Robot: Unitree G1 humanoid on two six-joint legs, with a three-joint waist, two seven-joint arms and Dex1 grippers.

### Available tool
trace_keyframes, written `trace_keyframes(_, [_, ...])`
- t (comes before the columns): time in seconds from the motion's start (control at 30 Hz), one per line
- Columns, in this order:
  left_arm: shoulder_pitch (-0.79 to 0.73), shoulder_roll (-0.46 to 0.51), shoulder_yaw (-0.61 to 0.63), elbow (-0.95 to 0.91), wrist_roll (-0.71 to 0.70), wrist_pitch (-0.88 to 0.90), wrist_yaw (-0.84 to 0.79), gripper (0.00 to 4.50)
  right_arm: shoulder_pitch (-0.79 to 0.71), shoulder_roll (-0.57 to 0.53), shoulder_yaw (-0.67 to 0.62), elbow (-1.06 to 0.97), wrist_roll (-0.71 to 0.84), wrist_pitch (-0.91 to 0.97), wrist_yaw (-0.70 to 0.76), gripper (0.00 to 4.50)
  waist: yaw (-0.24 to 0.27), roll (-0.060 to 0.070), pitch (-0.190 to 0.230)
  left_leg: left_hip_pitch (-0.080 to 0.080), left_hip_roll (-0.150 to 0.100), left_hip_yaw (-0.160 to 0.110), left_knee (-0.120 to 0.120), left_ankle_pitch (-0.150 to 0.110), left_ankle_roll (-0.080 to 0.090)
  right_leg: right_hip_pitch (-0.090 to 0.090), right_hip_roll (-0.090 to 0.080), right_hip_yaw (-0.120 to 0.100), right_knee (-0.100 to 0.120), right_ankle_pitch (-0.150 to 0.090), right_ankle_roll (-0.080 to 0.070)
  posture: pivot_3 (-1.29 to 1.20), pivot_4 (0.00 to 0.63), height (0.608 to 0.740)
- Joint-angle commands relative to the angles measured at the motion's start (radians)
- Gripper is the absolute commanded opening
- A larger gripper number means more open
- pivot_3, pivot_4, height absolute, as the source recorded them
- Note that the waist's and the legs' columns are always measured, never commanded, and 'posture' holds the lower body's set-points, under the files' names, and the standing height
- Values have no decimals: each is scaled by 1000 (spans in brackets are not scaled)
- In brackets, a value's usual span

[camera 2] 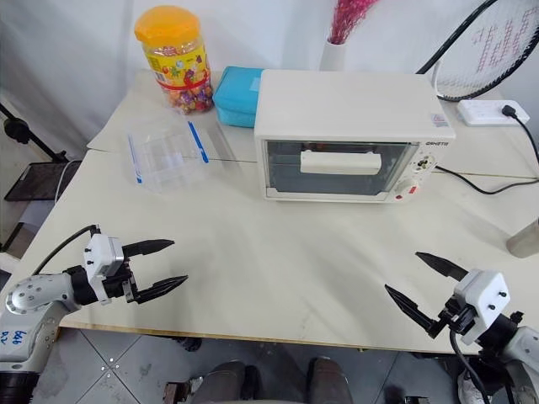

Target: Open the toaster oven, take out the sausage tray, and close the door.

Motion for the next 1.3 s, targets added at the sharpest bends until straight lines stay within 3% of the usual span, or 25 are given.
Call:
trace_keyframes(0.03, [-12, 5, 6, 1, 2, -5, 0, 4471, 0, -4, -35, -27, 14, 1, -11, 4500, 0, 0, 0, 0, 0, 0, 0, 0, 0, 0, 0, 0, 0, 0, 0, 0, 150, 740])
trace_keyframes(0.2, [-104, -33, 14, -21, -119, 56, -32, 4471, -42, 13, -23, -50, 66, 55, -62, 4500, 2, 0, 0, 0, 0, 0, 0, 0, 0, 0, 0, 0, 1, 0, 0, 0, 150, 740])
trace_keyframes(0.33, [-263, -26, 14, 19, -249, 229, -71, 4471, -187, -4, 4, -113, 235, 272, -187, 4500, 0, 0, 0, 0, 0, -1, 2, 1, 0, 0, 0, -1, 3, 0, 0, 0, 150, 740])
trace_keyframes(0.43, [-342, -30, -17, 11, -271, 286, -88, 4471, -311, -21, 34, -104, 291, 376, -224, 4500, -5, 0, 0, 0, 0, -1, 2, 2, -1, -1, 1, -1, 4, 0, 0, 0, 150, 740])
trace_keyframes(0.8, [-380, -101, -52, -42, -259, 311, -39, 4471, -657, -23, 166, 117, 213, 421, -176, 4500, 1, -1, 0, -4, -4, -1, 2, 2, 2, -2, 3, -3, 3, 0, 0, 0, 150, 740])
trace_keyframes(1.03, [-338, -96, -34, -66, -261, 340, 2, 4471, -700, -35, 205, 111, 185, 385, -65, 4500, -1, -1, 0, -4, -3, -1, 2, 3, 2, -2, 3, -3, 3, 0, 0, 0, 150, 740])
trace_keyframes(1.23, [-355, -106, -30, -52, -265, 363, 37, 4471, -615, -77, 237, 50, 87, 270, 65, 4500, -3, 0, 0, -3, -2, -1, 2, 3, 2, -2, 4, -3, 3, 0, 0, 0, 150, 740])
trace_keyframes(1.3, [-384, -122, -30, -33, -274, 371, 47, 4073, -575, -91, 249, 41, 35, 200, 108, 4500, -2, -1, 0, -3, -2, -1, 2, 3, 1, -2, 4, -3, 3, 0, 0, 0, 150, 740])
